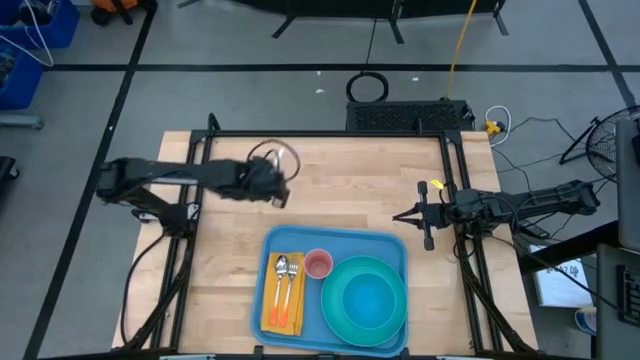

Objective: Set up tray
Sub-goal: Put the yellow knife to the left of the orange spoon on the yellow napkin on the blue serving tray

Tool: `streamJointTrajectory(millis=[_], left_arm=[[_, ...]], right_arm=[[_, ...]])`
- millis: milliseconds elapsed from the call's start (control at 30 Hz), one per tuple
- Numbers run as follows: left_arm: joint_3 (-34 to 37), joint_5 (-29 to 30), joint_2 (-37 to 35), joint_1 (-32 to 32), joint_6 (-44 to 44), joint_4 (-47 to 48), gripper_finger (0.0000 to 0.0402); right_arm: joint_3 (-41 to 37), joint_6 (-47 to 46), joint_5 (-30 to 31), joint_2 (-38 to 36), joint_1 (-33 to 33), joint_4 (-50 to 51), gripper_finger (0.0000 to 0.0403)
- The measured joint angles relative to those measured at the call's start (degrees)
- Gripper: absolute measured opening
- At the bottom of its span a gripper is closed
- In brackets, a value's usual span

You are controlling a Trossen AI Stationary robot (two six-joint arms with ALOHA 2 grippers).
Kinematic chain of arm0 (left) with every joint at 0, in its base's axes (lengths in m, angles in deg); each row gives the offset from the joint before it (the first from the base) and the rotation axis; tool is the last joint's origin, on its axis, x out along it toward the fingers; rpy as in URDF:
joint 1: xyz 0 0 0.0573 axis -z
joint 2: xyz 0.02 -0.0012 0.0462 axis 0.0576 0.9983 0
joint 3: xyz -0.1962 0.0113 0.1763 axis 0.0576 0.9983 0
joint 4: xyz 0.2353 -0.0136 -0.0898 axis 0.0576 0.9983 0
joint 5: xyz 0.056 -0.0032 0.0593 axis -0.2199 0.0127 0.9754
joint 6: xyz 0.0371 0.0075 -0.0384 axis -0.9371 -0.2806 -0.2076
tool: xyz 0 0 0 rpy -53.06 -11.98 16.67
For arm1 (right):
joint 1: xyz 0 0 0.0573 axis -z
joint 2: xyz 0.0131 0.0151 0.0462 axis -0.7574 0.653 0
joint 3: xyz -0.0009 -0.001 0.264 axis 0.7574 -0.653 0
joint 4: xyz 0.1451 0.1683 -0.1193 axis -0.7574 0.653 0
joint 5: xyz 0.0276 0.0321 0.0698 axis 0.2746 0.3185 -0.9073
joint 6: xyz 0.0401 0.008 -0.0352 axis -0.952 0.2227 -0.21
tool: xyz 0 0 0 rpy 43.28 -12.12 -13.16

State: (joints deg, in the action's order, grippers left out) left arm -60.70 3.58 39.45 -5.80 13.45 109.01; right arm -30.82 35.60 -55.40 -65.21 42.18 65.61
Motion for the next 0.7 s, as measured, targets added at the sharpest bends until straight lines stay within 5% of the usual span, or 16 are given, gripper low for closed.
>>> streamJointTrajectory(millis=[233,433,700], left_arm=[[-0.02,-0.49,-2.91,19.38,21.37,3.0,0.005],[-0.07,0.49,3.26,35.46,45.69,-0.29,0.005],[-0.09,-1.22,15.56,45.18,65.79,-13.92,0.005]], right_arm=[[0.0,-0.02,0.0,0.0,-0.02,0.27,0.0],[0.0,0.0,-0.02,0.02,-0.02,0.25,0.0],[0.0,1.53,-0.02,0.02,-0.02,-1.17,0.0]])
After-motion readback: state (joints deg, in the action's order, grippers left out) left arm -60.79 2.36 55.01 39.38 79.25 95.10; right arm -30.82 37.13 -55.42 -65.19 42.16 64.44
